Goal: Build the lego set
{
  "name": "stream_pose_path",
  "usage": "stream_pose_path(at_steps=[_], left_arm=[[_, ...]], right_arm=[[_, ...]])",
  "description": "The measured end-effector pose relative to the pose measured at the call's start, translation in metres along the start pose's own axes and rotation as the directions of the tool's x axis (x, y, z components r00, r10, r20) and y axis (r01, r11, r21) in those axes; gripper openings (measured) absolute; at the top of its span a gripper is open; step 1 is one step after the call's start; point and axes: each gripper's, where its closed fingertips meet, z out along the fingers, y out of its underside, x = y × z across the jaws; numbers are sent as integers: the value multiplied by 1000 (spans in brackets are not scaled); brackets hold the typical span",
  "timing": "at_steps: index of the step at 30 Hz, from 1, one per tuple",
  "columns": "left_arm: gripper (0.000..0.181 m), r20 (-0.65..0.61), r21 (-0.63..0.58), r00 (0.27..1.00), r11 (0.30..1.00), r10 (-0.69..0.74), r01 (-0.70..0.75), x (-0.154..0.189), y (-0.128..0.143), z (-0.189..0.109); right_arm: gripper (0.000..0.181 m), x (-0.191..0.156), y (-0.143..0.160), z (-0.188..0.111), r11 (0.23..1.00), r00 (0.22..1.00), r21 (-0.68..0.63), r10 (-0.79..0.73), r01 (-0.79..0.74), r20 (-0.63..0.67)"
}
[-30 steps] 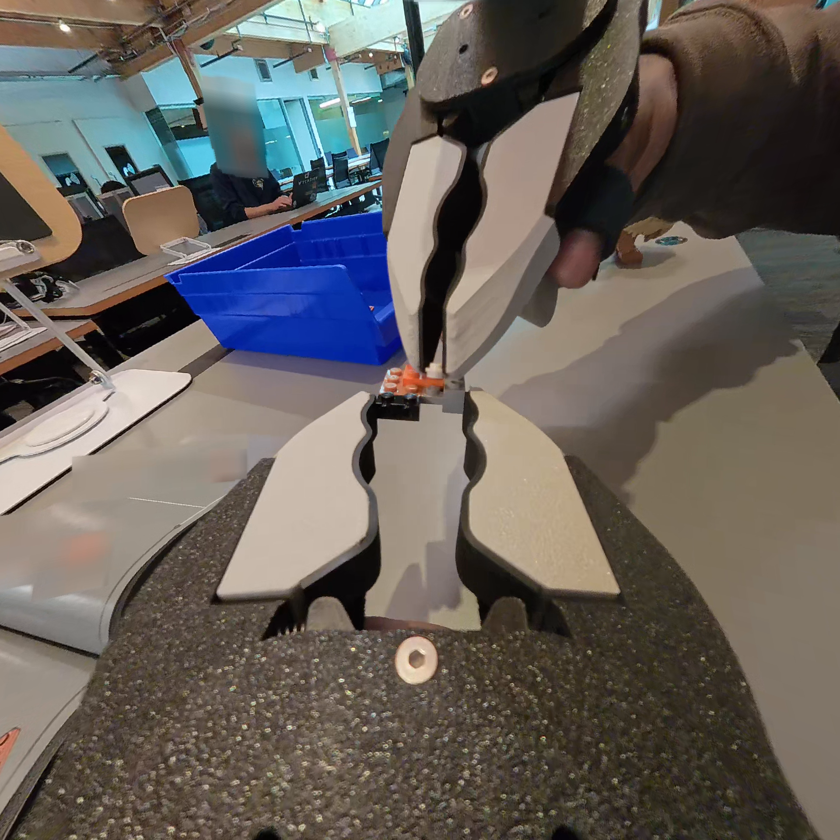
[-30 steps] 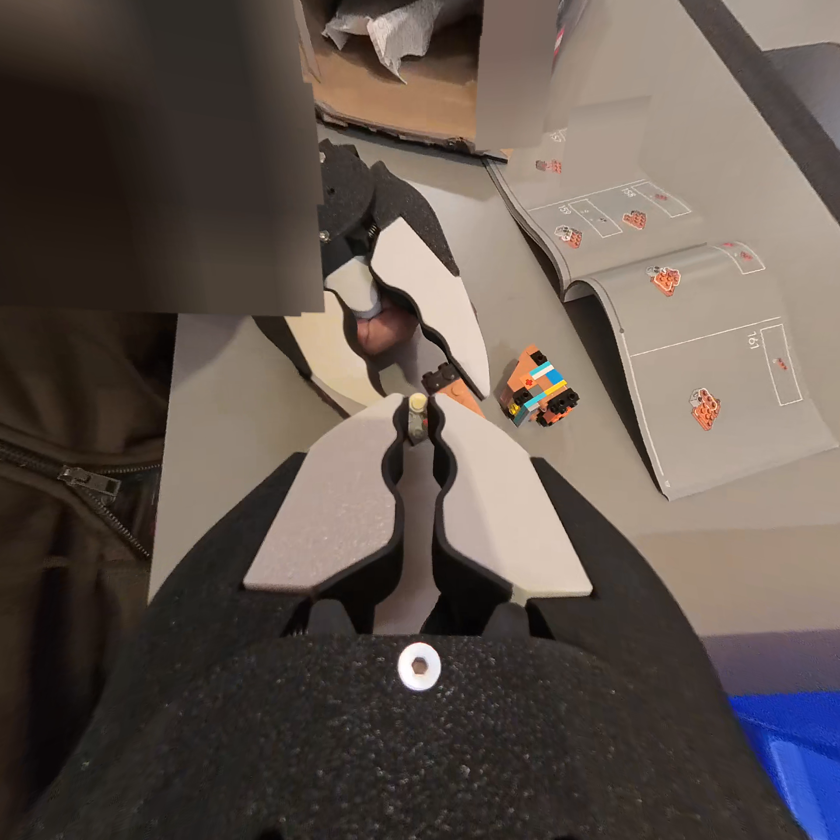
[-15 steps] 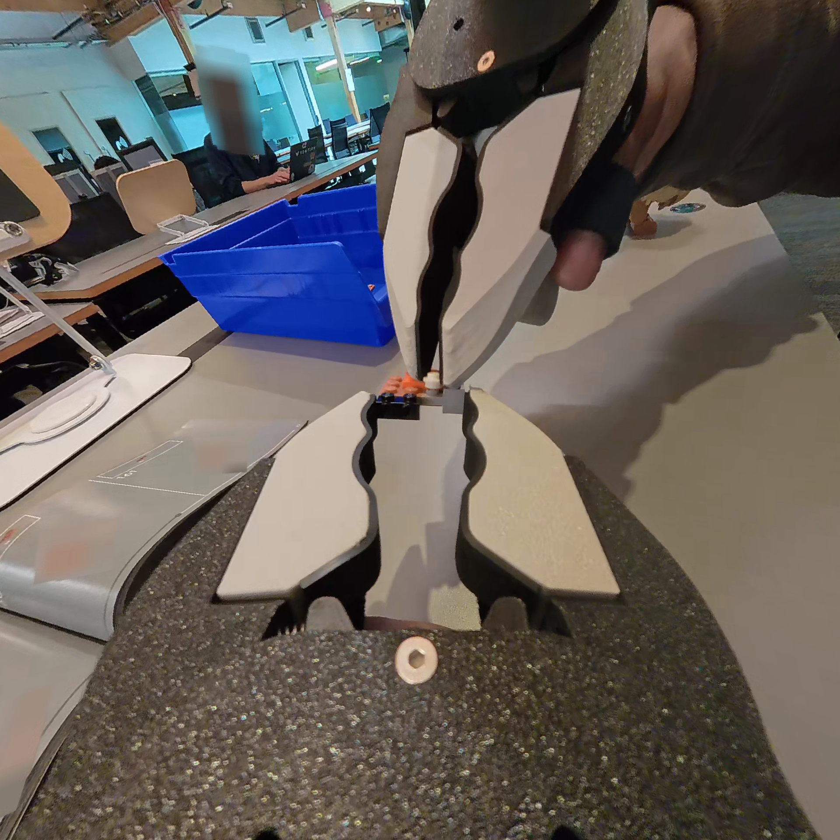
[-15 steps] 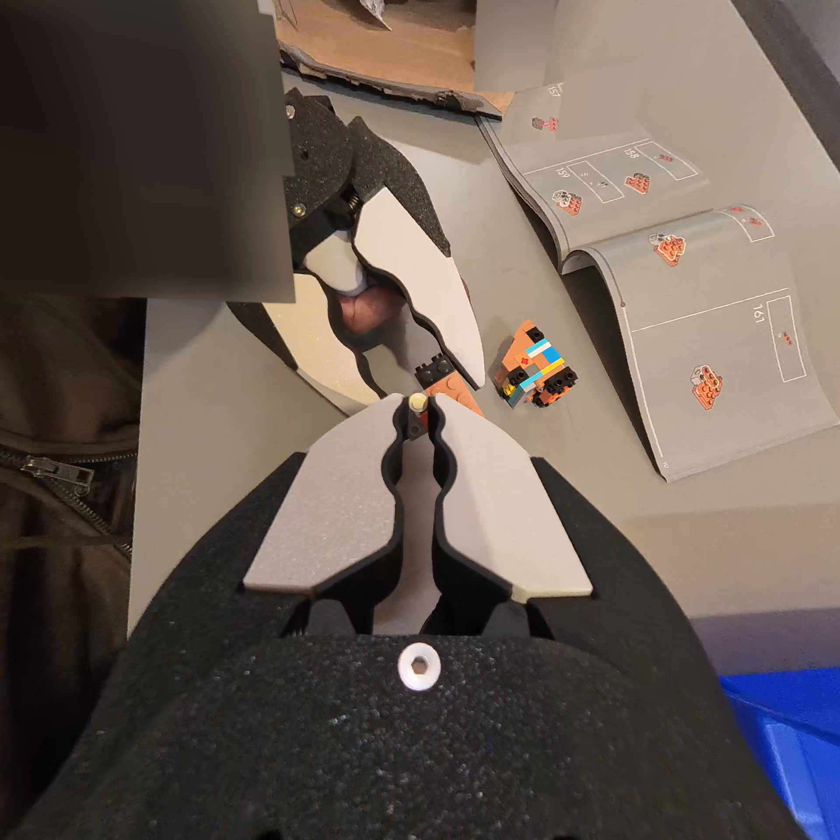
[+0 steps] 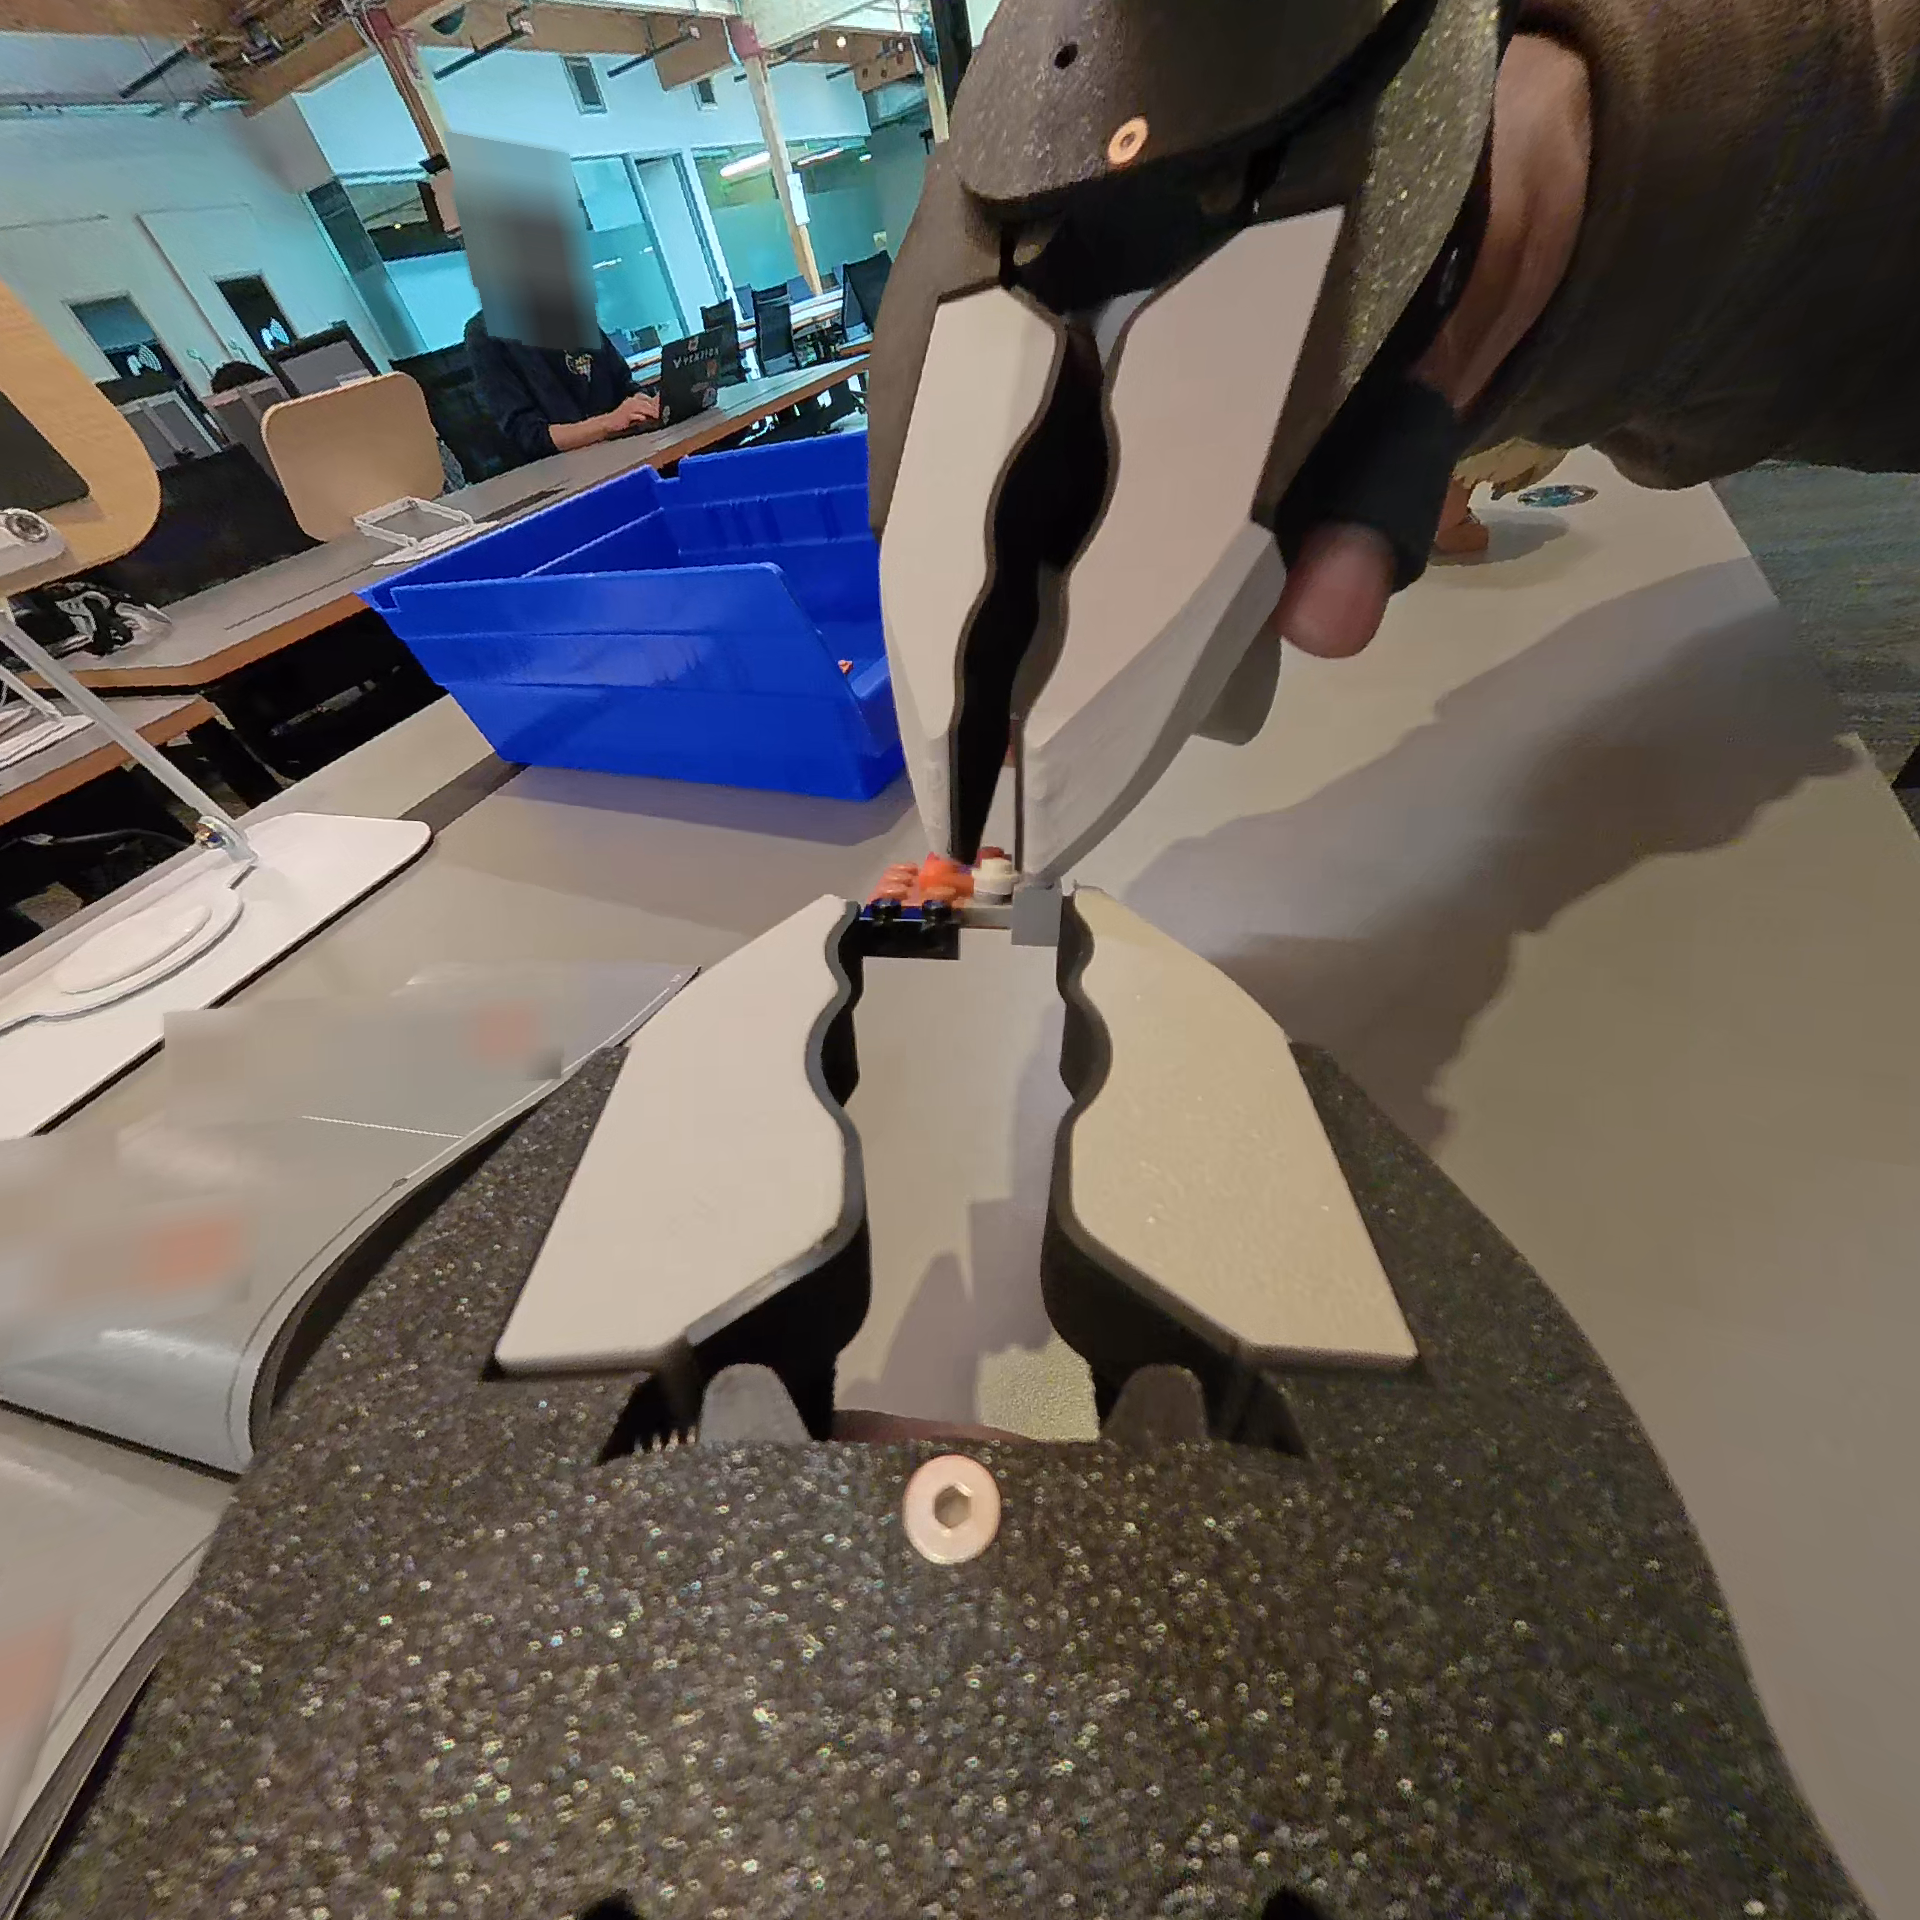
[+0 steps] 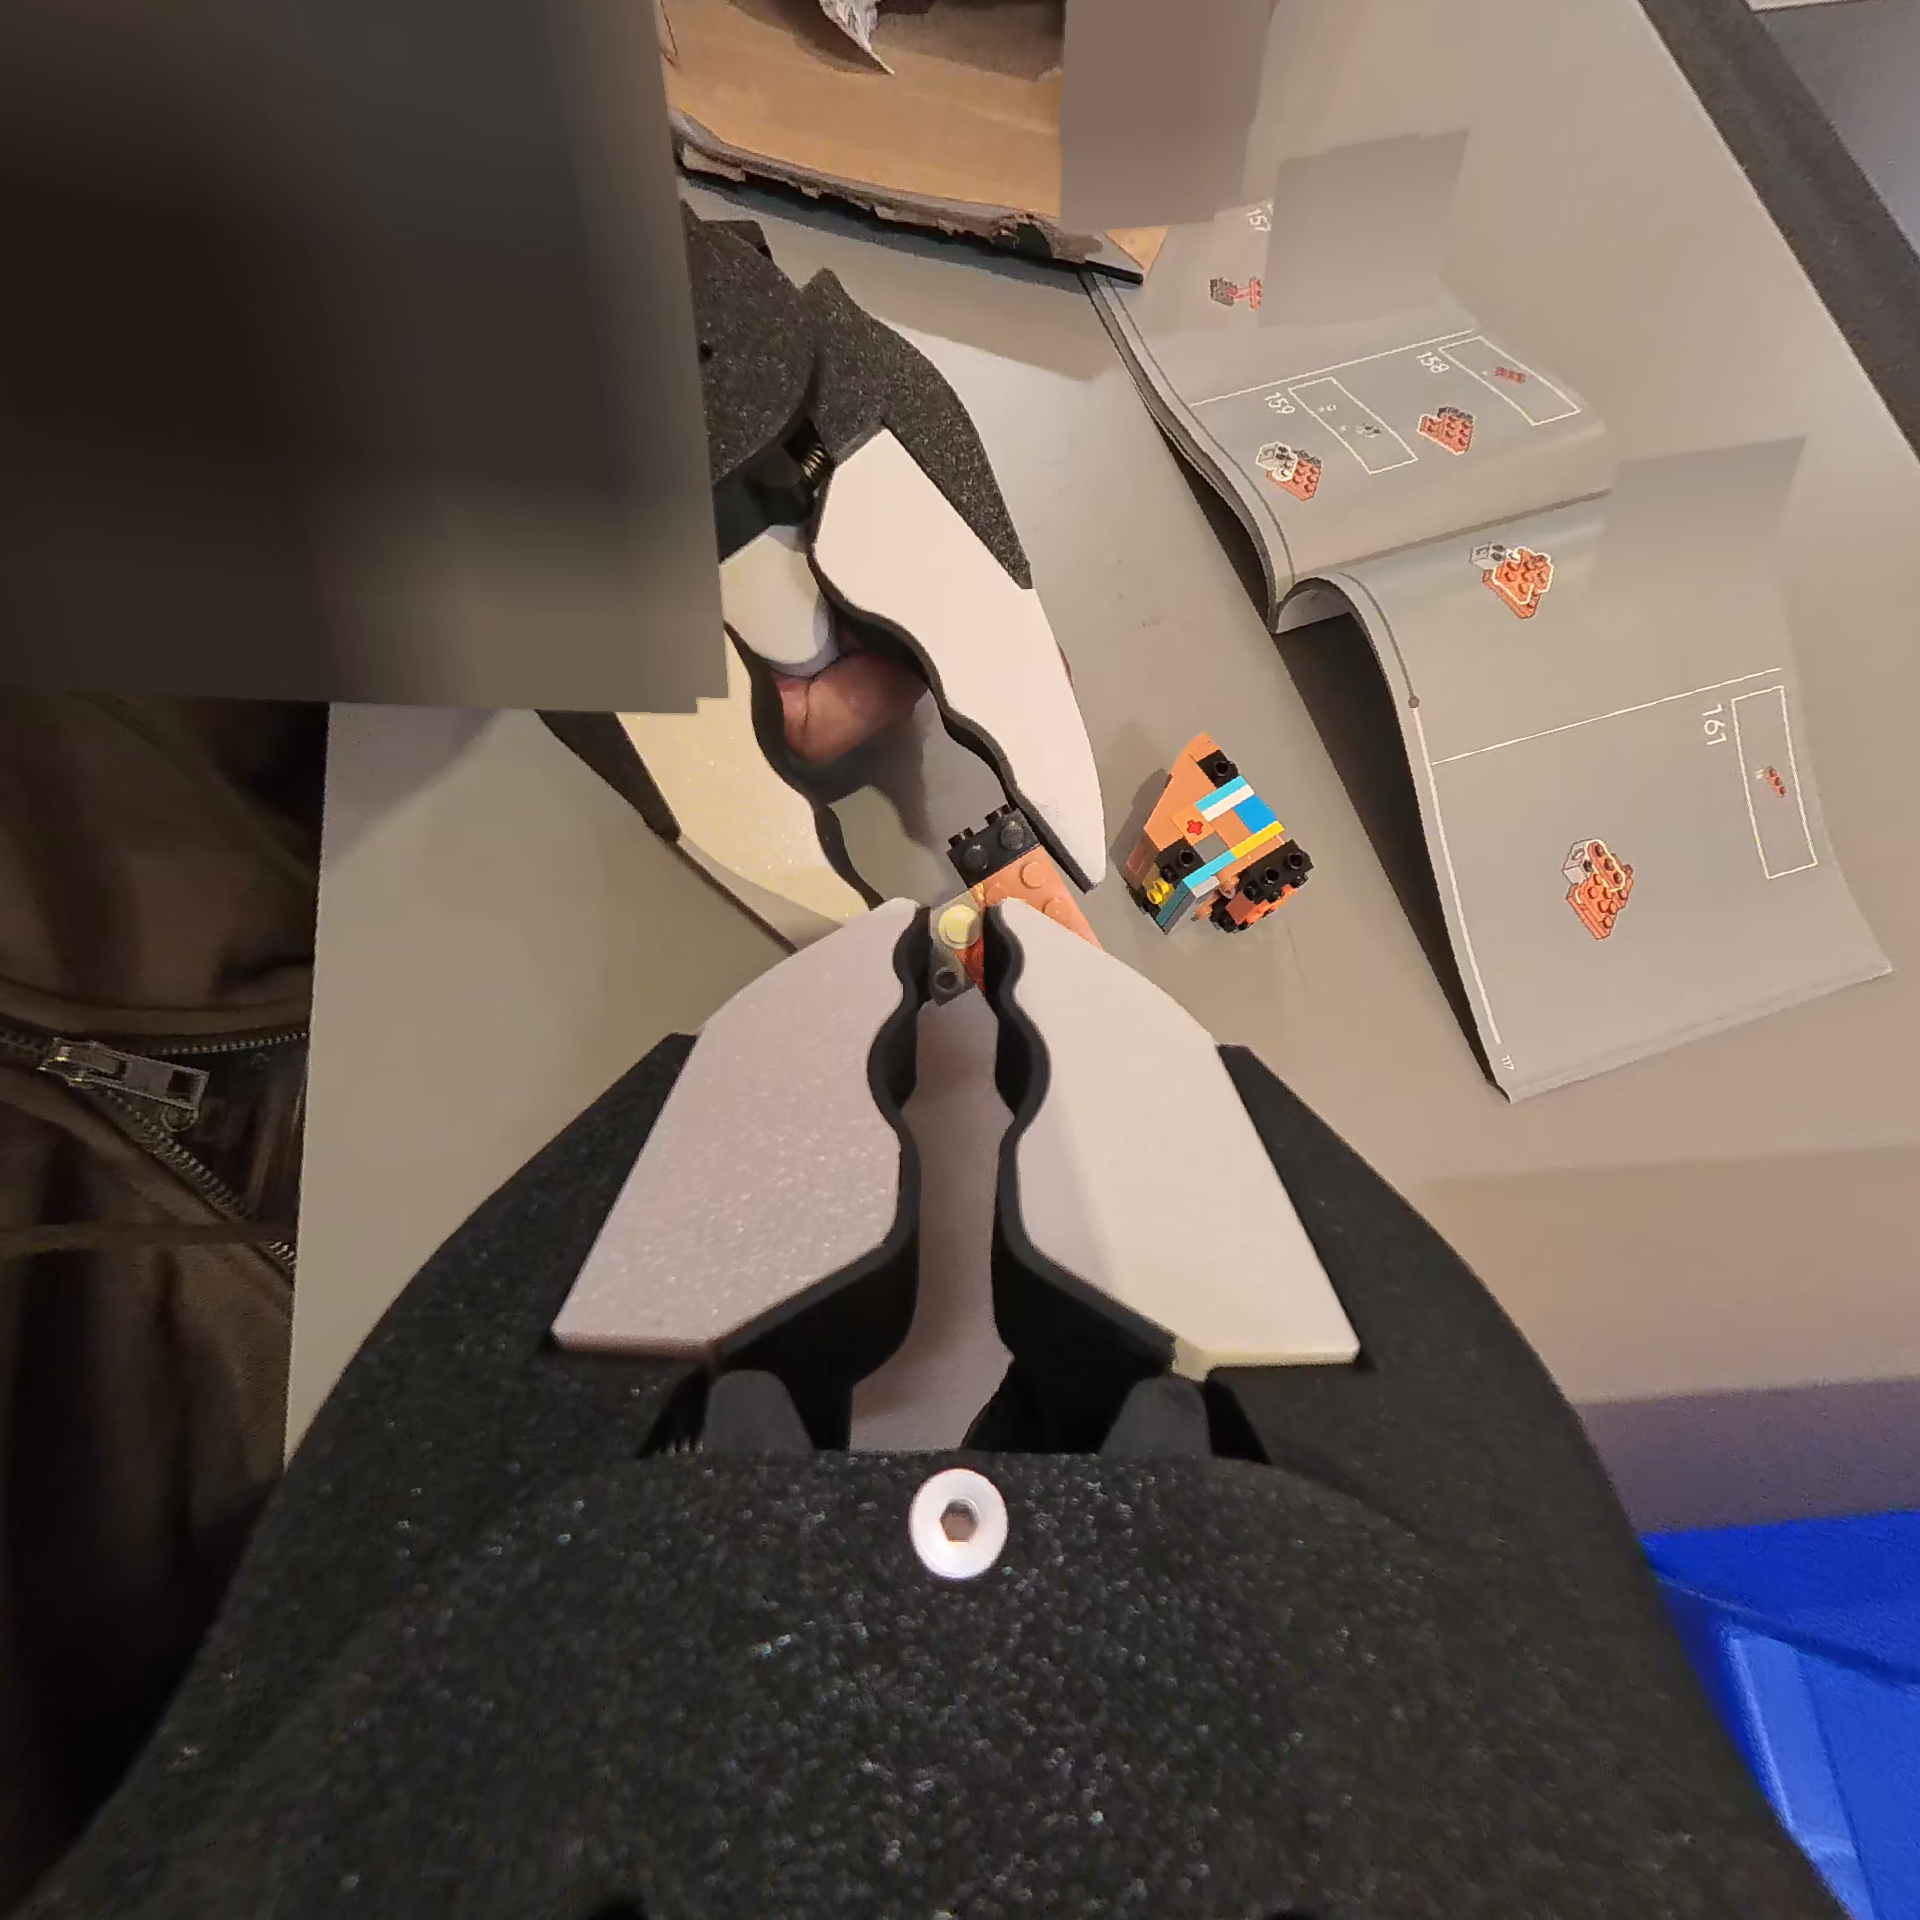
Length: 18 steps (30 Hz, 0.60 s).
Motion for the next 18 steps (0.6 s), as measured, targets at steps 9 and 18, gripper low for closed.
stream_pose_path(at_steps=[9, 18], left_arm=[[36, -23, 47, 995, 994, -95, 96, -5, -5, -3], [36, -81, 102, 971, 967, -225, 233, -10, -13, -7]], right_arm=[[19, -1, -14, -15, 981, 987, 113, -150, 157, -63], [28, -4, -8, -16, 761, 722, 56, -588, 647, -365]])
